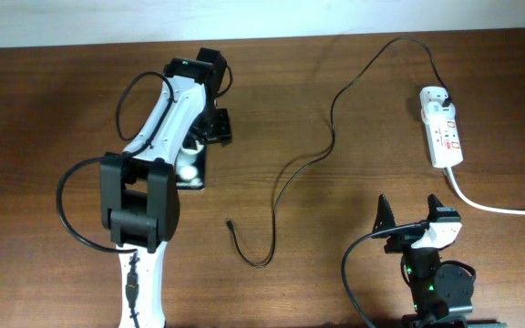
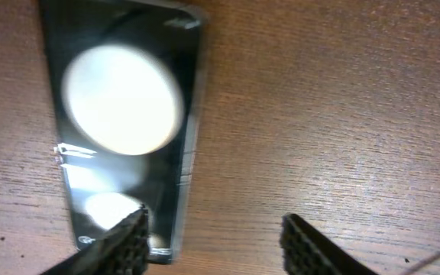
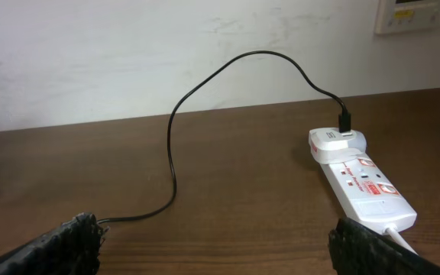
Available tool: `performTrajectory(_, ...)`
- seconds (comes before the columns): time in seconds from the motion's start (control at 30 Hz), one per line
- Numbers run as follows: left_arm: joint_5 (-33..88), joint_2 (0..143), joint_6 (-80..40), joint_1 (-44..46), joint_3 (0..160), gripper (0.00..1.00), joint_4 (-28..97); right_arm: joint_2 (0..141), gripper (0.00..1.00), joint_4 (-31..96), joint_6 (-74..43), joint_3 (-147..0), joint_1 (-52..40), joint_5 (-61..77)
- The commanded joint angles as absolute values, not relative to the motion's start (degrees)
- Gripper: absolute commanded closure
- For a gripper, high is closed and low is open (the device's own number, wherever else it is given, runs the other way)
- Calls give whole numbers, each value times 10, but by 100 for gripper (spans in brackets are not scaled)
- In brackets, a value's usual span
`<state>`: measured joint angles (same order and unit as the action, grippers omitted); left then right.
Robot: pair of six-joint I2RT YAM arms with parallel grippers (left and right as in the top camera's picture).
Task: Plug charger to phone and switch on socket
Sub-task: 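Lower the left gripper and close it on the phone, then lift the phone with the left gripper and tilt it upright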
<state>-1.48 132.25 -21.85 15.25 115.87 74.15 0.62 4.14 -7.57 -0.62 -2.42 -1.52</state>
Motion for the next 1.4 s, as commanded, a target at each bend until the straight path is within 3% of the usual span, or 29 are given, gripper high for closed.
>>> performTrajectory(0.0,-12,1336,-214,156,1169,43,743,2,2,45,-80,-3,-22,-22)
performTrajectory(0.1,-50,1349,-213,163,1162,35,740,2,1,45,-80,-3,-22,-22)
performTrajectory(0.2,-128,1349,-208,151,1162,4,757,2,1,45,-80,-3,-22,-22)
performTrajectory(0.23,-142,1349,-185,145,1162,1,767,2,1,45,-80,-3,-22,-22)
performTrajectory(0.37,-130,1349,-125,114,1162,1,783,2,1,45,-80,-3,-22,-22)
performTrajectory(0.53,-53,1349,-63,79,1114,1,715,2,1,45,-80,-3,-22,-22)
performTrajectory(0.77,-27,1349,-21,101,1016,0,640,2,1,45,-80,-3,-22,-22)
performTrajectory(0.87,-27,1349,-21,101,965,12,621,2,1,45,-80,-3,-22,-22)
performTrajectory(1.0,-28,1349,-19,101,947,16,615,2,1,45,-80,-3,-22,-22)
performTrajectory(1.13,-27,1349,-19,101,948,46,615,2,1,45,-80,-3,-22,-22)
performTrajectory(1.37,11,1349,-38,101,1048,57,682,2,1,45,-80,-3,-22,-22)
